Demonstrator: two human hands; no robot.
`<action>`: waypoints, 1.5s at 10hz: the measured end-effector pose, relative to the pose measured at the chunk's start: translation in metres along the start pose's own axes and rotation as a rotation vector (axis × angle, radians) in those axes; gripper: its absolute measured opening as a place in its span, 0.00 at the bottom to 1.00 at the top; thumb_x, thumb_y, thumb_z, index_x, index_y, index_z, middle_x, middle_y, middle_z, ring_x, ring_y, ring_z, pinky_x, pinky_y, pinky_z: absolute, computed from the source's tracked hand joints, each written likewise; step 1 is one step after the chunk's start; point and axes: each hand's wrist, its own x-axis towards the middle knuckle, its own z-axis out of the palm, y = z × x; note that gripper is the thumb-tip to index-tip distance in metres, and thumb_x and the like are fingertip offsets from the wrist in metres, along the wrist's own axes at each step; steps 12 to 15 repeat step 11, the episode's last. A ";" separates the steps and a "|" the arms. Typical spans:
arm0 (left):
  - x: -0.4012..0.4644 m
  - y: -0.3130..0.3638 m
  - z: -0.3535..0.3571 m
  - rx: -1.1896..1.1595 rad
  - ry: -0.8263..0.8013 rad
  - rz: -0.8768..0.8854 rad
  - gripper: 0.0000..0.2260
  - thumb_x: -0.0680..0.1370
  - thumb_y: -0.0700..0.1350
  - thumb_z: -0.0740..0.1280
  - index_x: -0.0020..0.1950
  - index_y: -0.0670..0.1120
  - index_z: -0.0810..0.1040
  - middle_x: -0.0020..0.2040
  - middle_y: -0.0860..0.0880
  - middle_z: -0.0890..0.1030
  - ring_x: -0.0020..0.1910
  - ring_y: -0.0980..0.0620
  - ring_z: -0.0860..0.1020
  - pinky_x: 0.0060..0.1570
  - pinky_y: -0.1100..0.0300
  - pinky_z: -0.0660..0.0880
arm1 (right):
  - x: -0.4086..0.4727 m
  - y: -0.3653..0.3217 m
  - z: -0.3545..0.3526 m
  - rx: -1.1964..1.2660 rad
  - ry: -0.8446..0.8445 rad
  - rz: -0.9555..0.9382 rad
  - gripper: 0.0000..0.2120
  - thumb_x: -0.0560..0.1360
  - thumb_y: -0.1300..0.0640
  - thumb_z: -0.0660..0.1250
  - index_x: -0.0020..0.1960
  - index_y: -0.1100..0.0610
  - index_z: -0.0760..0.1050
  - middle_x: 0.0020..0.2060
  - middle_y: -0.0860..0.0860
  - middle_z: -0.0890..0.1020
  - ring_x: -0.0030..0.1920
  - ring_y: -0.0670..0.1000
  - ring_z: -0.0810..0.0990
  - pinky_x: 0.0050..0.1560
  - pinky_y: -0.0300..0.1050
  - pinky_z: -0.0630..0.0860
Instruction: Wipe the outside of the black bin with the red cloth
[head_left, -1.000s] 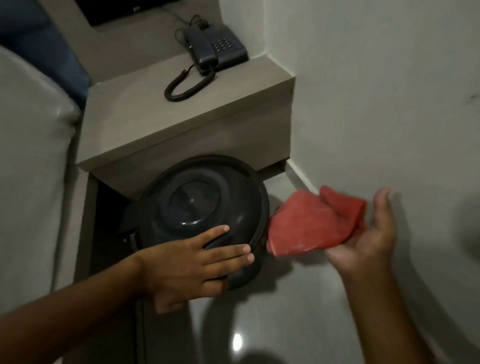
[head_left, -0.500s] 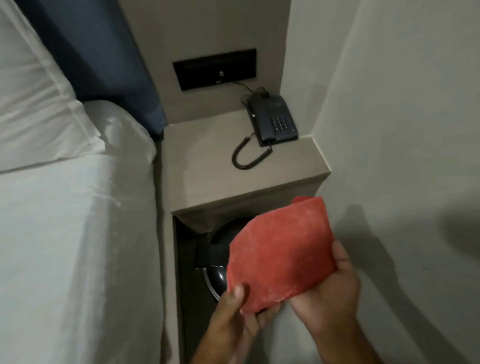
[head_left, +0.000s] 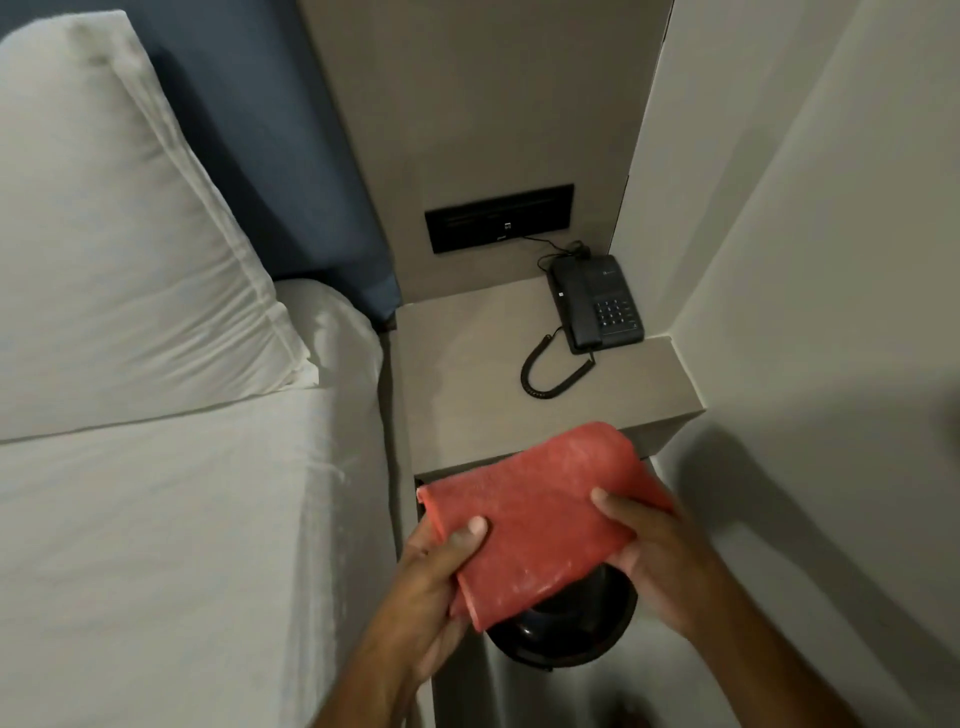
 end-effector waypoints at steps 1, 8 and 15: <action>0.032 0.015 0.002 -0.057 0.030 -0.057 0.31 0.66 0.43 0.82 0.67 0.44 0.76 0.65 0.34 0.79 0.64 0.33 0.78 0.52 0.41 0.81 | 0.034 -0.010 0.008 0.083 -0.010 0.048 0.18 0.78 0.57 0.69 0.67 0.57 0.76 0.63 0.62 0.83 0.63 0.62 0.81 0.57 0.61 0.81; 0.254 0.038 -0.110 0.534 0.673 -0.054 0.26 0.74 0.29 0.68 0.70 0.43 0.71 0.63 0.41 0.80 0.49 0.44 0.83 0.42 0.51 0.83 | 0.250 0.055 0.001 -0.814 0.197 0.251 0.24 0.78 0.61 0.69 0.73 0.54 0.71 0.66 0.55 0.78 0.59 0.53 0.79 0.63 0.54 0.79; 0.231 0.072 -0.113 1.325 0.678 0.040 0.31 0.76 0.46 0.72 0.75 0.41 0.63 0.71 0.39 0.72 0.68 0.38 0.74 0.63 0.48 0.75 | 0.229 0.048 0.015 -1.467 0.064 0.411 0.23 0.79 0.54 0.67 0.72 0.58 0.69 0.67 0.58 0.75 0.58 0.56 0.79 0.57 0.48 0.79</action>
